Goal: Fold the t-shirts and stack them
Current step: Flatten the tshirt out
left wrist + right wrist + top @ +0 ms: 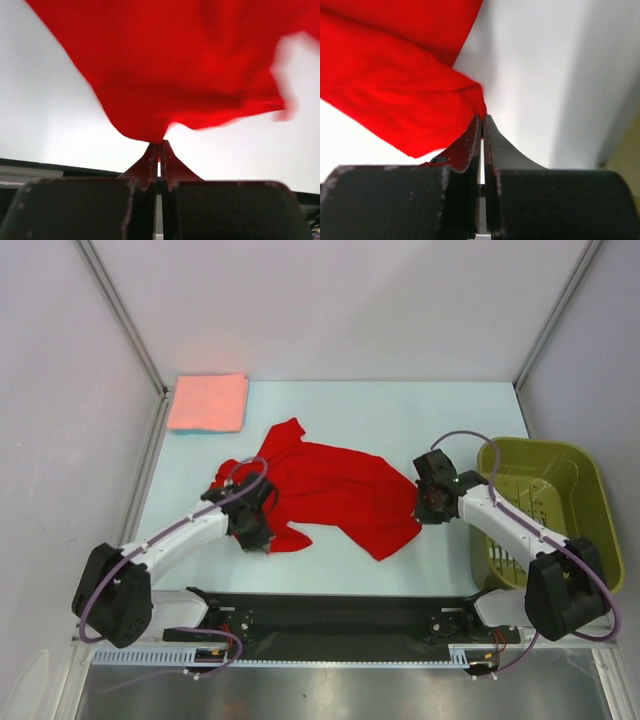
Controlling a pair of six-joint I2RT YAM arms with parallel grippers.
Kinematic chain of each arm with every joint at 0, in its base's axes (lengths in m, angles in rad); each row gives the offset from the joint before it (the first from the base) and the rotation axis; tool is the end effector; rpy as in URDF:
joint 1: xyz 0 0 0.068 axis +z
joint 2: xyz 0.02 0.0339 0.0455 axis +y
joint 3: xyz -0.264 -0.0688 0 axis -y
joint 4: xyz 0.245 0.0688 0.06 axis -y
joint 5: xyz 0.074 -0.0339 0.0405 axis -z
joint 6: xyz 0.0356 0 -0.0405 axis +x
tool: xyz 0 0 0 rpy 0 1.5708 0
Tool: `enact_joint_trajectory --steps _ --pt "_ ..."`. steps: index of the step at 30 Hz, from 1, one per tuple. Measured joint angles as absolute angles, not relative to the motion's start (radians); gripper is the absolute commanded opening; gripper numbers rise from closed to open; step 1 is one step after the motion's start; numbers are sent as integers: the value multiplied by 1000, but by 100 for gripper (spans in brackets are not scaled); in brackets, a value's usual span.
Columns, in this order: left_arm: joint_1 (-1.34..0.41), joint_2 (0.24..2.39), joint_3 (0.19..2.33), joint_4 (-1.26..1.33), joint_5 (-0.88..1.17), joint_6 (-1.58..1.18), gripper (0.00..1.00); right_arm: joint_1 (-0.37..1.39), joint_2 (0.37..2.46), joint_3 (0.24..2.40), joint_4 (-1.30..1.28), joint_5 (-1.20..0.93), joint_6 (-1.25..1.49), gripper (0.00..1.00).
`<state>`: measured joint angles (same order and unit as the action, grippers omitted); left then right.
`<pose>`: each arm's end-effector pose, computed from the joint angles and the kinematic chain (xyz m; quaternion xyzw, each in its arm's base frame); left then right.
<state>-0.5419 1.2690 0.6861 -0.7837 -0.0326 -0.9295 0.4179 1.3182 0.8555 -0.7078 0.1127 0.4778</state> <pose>0.1731 -0.1028 0.1735 -0.1932 0.9757 -0.0564 0.0864 0.2234 0.0948 0.2127 0.0405 0.9777 0.0362 0.2028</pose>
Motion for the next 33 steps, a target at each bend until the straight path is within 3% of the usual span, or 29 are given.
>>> enact_joint_trajectory --steps 9,14,23,33 --pt "-407 1123 1345 -905 -237 -732 0 416 1327 1132 -794 461 385 0" --pt "-318 1167 1647 -947 -279 -609 0 414 1310 1253 -718 560 283 0" --pt "-318 1325 2094 -928 -271 -428 0 412 1164 1426 -502 553 120 0" --pt "-318 1293 2347 -763 -95 -205 0 433 933 1496 -279 390 -16 0"
